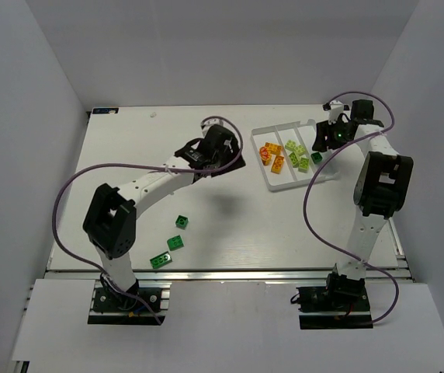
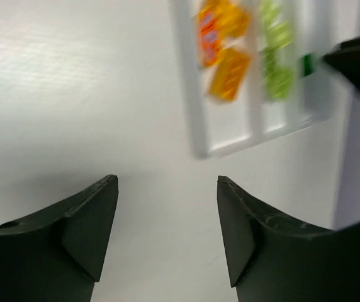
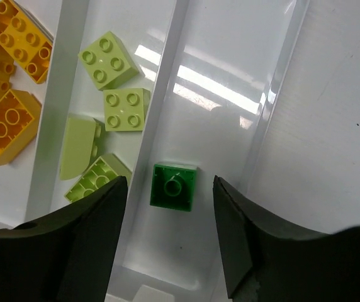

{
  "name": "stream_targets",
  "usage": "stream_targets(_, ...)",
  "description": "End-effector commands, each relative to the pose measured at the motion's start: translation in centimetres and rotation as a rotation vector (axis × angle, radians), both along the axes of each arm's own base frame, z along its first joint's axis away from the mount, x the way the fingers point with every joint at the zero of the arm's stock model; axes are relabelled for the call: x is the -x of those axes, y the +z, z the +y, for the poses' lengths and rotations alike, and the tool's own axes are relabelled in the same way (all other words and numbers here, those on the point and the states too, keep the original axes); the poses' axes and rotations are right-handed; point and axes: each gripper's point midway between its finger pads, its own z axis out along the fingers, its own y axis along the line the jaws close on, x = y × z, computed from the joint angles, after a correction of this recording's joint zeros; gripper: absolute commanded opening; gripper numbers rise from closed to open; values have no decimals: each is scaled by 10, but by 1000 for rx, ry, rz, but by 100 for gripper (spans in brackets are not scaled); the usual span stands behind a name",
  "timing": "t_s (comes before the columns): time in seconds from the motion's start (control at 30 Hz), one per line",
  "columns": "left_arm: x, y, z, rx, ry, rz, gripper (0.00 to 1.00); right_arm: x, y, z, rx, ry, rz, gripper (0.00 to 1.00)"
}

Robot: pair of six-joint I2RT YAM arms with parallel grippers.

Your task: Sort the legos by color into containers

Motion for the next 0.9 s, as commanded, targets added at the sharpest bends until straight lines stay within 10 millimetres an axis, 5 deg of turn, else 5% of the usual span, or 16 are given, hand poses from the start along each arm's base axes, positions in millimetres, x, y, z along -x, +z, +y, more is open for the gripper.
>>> stream_targets(0.0, 49, -22, 62, -188, 75, 143, 75, -6, 31, 2, 17, 26, -61, 64)
stream_targets(0.07, 68, -38, 86, -241, 140, 207, 77, -4, 45, 1, 27, 39, -89, 64)
stream_targets(0.17, 92, -48, 123, -271, 278, 273, 81, 10, 83, 27, -11, 223, -198, 65)
stream_targets(0.3, 125, -45, 163, -246, 432, 307, 80, 94, 121, 107, -189, 676, -315, 70)
stream_targets(0.33, 133, -33, 172, -216, 452, 287, 77, 121, 111, 134, -253, 768, -305, 73)
stream_targets(0.37, 139, -34, 186, -217, 503, 286, 73, 136, 108, 145, -253, 826, -323, 78)
stream_targets(0.43, 155, -30, 205, -237, 541, 287, 41, 170, 108, 201, -201, 1035, -427, 83)
stream_targets(0.47, 164, -19, 215, -206, 567, 265, 25, 197, 85, 223, -205, 1099, -384, 86)
stream_targets(0.5, 167, -14, 226, -211, 602, 253, 11, 205, 83, 232, -169, 1114, -391, 86)
stream_targets(0.53, 180, -15, 238, -239, 621, 274, 4, 220, 83, 270, -162, 1206, -452, 86)
stream_targets(0.6, 193, -2, 253, -205, 670, 257, 9, 222, 69, 289, -134, 1177, -425, 86)
stream_targets(0.63, 203, -2, 263, -222, 690, 269, 33, 223, 66, 299, -143, 1138, -376, 85)
stream_targets(0.67, 208, 6, 268, -178, 716, 252, 44, 234, 73, 333, -149, 1185, -419, 84)
stream_targets(0.77, 217, 17, 280, -146, 745, 218, 57, 242, 53, 374, -134, 1152, -353, 84)
stream_targets(0.87, 223, 27, 287, -102, 752, 183, 57, 250, 32, 406, -111, 1124, -283, 87)
